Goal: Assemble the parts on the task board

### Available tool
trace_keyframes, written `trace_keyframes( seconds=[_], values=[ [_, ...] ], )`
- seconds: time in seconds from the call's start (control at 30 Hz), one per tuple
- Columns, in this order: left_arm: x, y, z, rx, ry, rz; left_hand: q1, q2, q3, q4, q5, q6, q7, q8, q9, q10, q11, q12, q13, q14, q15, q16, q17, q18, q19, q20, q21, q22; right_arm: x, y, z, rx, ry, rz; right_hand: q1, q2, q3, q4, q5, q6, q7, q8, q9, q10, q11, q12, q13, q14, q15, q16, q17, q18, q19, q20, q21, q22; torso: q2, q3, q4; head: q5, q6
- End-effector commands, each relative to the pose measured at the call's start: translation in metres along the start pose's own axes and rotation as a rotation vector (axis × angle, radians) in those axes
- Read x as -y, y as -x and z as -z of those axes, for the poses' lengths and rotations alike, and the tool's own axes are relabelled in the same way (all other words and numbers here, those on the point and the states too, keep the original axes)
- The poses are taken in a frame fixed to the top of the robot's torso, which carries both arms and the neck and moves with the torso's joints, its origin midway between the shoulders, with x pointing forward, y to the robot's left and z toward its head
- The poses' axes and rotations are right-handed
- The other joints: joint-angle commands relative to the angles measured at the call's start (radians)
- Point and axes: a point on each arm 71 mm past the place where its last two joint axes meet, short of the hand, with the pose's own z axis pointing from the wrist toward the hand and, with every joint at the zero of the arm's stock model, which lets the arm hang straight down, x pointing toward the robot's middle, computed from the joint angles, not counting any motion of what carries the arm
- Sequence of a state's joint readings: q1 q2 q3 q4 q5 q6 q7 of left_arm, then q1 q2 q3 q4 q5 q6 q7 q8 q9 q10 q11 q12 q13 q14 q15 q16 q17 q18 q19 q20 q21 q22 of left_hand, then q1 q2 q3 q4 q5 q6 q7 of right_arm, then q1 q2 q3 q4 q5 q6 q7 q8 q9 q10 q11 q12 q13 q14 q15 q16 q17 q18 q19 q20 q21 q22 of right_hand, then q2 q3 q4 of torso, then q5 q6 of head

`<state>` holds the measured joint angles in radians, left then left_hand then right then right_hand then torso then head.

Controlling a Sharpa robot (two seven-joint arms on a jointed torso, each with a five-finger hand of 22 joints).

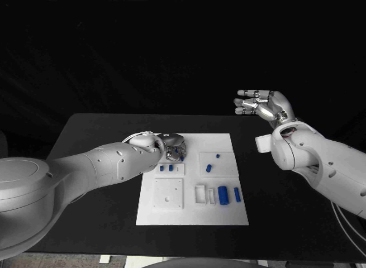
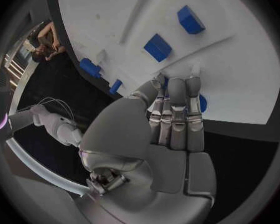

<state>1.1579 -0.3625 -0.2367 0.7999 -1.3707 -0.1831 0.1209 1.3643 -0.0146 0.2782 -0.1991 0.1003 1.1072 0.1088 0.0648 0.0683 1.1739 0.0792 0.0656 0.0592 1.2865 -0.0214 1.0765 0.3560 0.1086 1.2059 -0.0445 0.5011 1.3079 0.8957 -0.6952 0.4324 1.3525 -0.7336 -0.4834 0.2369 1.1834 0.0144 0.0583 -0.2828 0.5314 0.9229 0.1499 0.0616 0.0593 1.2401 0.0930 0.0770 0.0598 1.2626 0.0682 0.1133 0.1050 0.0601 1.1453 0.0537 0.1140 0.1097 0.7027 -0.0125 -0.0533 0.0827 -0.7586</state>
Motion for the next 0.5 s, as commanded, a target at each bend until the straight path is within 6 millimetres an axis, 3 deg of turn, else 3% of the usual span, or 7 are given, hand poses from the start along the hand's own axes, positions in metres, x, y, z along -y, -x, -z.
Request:
trace_keyframes(
  seconds=[0.03,0.2,0.5],
  values=[
    [0.0008,-0.0053,-0.0009,-0.02,0.011,-0.004,-0.009,-0.002,-0.002,0.001,0.003,0.008,-0.002,-0.002,-0.001,0.004,-0.005,-0.006,-0.001,0.007,-0.001,0.004,0.001,0.011,0.0,0.005,0.005,0.018,-0.0014,-0.002,0.0001,-0.019,0.011,0.001,-0.007,0.0,0.002,0.0,0.0,-0.002,0.005,-0.002,0.0,0.006,-0.003,-0.002,0.001,-0.001,0.001,0.004,0.001,0.004,0.007,0.001,-0.003,-0.001,0.001,-0.0004,-0.0009,-0.004,-0.002],
    [-0.0003,-0.0071,-0.0012,-0.023,0.022,-0.003,-0.008,0.002,-0.004,0.006,-0.003,0.013,-0.006,-0.001,-0.001,0.011,-0.009,-0.006,-0.001,0.011,-0.006,0.004,0.0,0.008,0.002,0.001,0.006,0.017,-0.0017,-0.002,0.0002,-0.019,0.012,0.001,-0.007,0.001,0.0,0.0,-0.001,0.0,0.005,-0.002,0.0,0.006,-0.003,-0.001,0.001,-0.003,0.001,0.006,0.002,0.004,0.007,0.0,-0.001,-0.008,0.0,0.0004,-0.0006,-0.003,-0.002],
    [-0.001,-0.0084,-0.0011,-0.026,0.026,-0.003,0.003,0.028,-0.02,0.017,-0.003,0.078,-0.015,-0.001,0.002,0.082,-0.029,-0.006,0.0,0.031,-0.015,0.009,0.002,0.001,0.009,-0.008,0.01,0.016,-0.0019,-0.002,0.0003,-0.02,0.012,0.001,-0.008,0.002,0.0,0.0,0.0,0.0,0.005,-0.002,0.0,0.006,-0.003,-0.001,0.001,-0.003,0.002,0.006,0.002,0.004,0.007,0.001,-0.001,-0.009,-0.001,-0.0007,0.0003,-0.003,-0.003]
  ],
)
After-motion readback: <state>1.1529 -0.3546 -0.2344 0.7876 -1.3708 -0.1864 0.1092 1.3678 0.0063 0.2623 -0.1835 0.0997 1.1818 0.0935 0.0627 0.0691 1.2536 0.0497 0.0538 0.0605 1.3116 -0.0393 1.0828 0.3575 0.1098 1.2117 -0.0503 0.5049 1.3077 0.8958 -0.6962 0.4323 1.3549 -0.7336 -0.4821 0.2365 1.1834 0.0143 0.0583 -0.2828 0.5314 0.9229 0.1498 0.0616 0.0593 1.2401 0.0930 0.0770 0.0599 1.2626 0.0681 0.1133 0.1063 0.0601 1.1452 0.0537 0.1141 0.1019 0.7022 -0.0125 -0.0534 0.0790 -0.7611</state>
